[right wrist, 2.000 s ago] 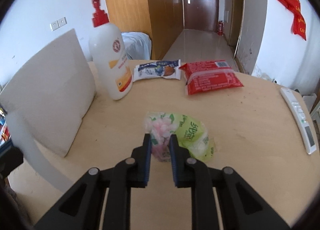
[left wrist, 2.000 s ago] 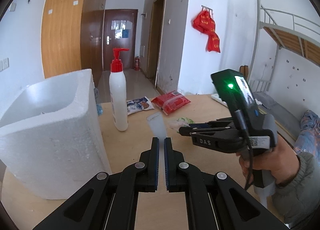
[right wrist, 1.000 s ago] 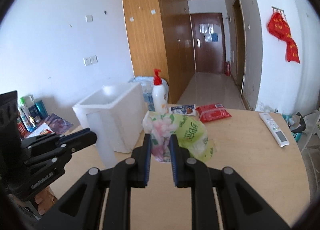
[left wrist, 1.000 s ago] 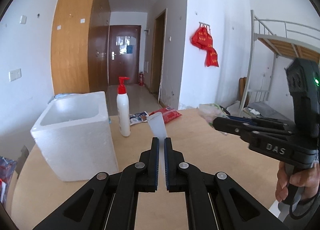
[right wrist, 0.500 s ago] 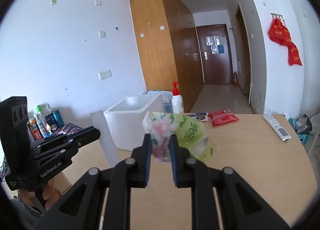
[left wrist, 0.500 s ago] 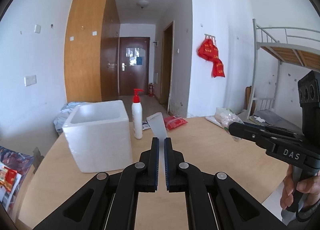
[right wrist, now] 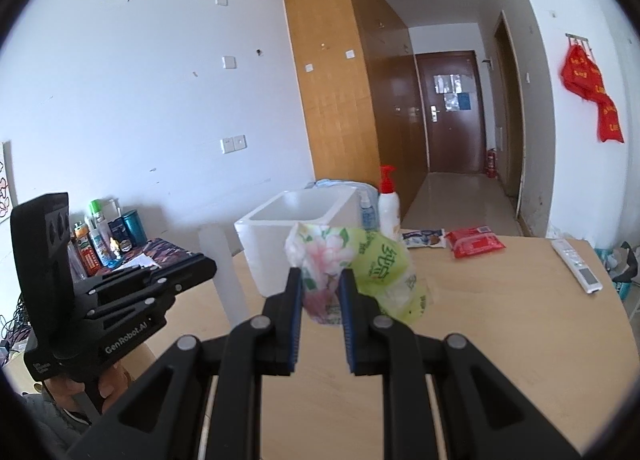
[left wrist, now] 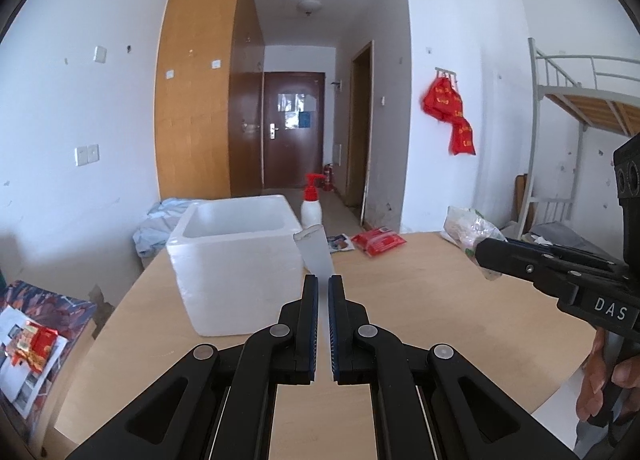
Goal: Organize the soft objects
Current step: 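Lift the green packet with the right gripper while the left gripper holds the roll, then carry the white roll and green packet with both grippers over the foam box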
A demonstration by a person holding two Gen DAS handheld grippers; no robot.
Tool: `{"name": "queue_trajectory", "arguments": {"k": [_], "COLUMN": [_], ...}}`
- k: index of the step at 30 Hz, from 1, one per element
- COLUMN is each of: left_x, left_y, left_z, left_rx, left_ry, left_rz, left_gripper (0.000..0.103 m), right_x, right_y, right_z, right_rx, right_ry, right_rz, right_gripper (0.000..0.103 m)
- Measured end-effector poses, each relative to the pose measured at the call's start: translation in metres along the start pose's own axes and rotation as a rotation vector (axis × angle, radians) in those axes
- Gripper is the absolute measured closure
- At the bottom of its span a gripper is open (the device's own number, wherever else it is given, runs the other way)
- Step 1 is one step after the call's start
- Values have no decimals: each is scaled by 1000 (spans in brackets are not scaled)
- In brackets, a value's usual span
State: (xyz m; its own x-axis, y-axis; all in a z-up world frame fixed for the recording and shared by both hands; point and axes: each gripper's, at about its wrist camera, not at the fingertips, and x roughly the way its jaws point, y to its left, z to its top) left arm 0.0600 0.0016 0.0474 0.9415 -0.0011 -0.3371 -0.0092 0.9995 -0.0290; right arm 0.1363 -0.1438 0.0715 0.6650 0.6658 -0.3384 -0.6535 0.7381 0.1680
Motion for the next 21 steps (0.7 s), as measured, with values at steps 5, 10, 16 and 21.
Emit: {"name": "queue_trajectory", "arguments": {"k": [5, 10, 16, 21], "left_x": [-1, -8, -16, -14], "left_y": [13, 28, 50, 59], "left_z": [1, 1, 1, 1], "left_rx": [-10, -22, -45, -54], "left_ry": [-8, -17, -22, -16], "left_rz": [31, 69, 123, 143], "left_gripper": [98, 98, 98, 98], "right_x": [13, 25, 42, 52], "right_y": [6, 13, 32, 39], "right_z": [0, 2, 5, 7], "right_rx": [-11, -17, -48, -57], "right_ry": [19, 31, 47, 56], "right_rz": [20, 46, 103, 129], "right_gripper": [82, 82, 82, 82]}}
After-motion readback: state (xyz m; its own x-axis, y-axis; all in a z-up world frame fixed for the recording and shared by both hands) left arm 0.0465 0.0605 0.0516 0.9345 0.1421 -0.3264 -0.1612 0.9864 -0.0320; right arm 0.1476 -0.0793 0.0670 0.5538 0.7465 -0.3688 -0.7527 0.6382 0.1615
